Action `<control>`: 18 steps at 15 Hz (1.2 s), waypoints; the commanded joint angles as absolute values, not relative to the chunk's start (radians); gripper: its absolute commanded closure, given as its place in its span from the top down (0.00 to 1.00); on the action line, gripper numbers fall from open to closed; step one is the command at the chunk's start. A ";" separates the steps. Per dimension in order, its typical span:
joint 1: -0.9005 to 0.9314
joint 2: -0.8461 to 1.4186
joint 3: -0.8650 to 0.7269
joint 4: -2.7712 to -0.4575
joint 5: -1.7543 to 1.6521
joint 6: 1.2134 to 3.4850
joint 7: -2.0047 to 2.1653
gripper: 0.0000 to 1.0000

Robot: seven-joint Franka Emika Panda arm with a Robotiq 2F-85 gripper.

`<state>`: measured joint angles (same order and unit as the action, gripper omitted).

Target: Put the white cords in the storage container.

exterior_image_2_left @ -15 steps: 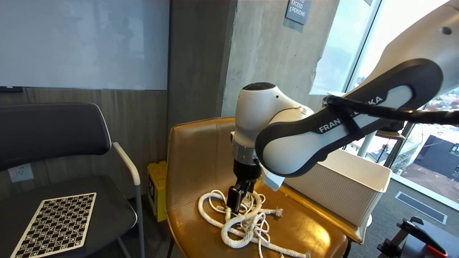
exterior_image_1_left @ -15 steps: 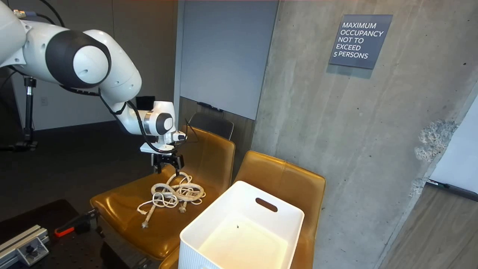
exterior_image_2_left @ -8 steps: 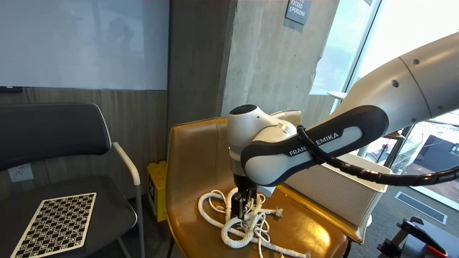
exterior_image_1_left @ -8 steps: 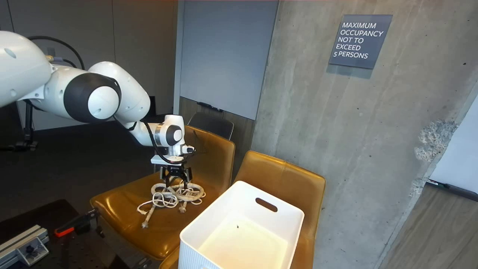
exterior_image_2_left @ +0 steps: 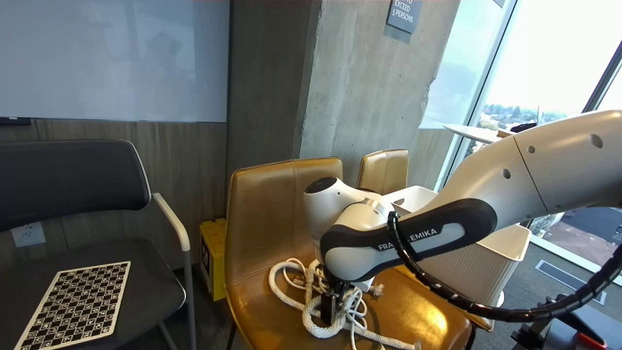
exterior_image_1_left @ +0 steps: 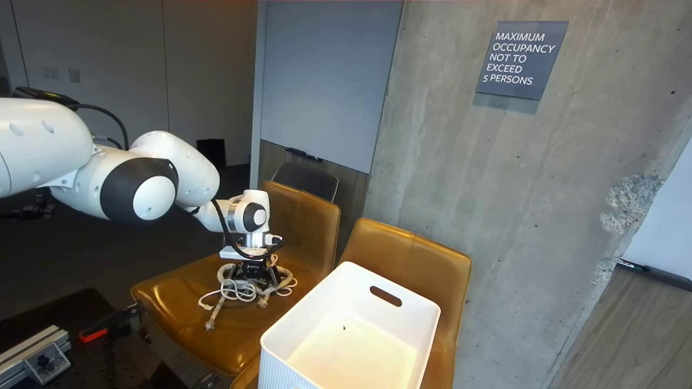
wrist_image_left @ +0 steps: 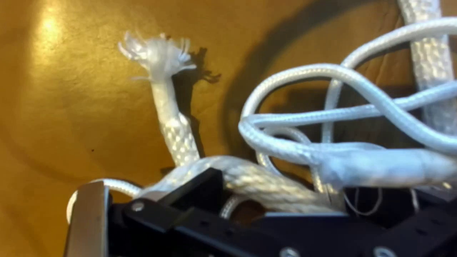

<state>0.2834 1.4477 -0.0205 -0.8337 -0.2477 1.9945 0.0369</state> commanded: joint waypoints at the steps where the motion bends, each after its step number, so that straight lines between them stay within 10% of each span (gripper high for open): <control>1: 0.278 1.553 -0.033 -0.719 -0.236 1.933 0.009 0.74; 11: 0.276 1.456 -0.021 -0.795 -0.232 1.864 0.044 0.01; 18: 0.316 1.203 -0.028 -0.985 -0.251 1.787 0.124 0.00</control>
<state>0.2961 1.3614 -0.0206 -0.8352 -0.2432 1.8183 0.0879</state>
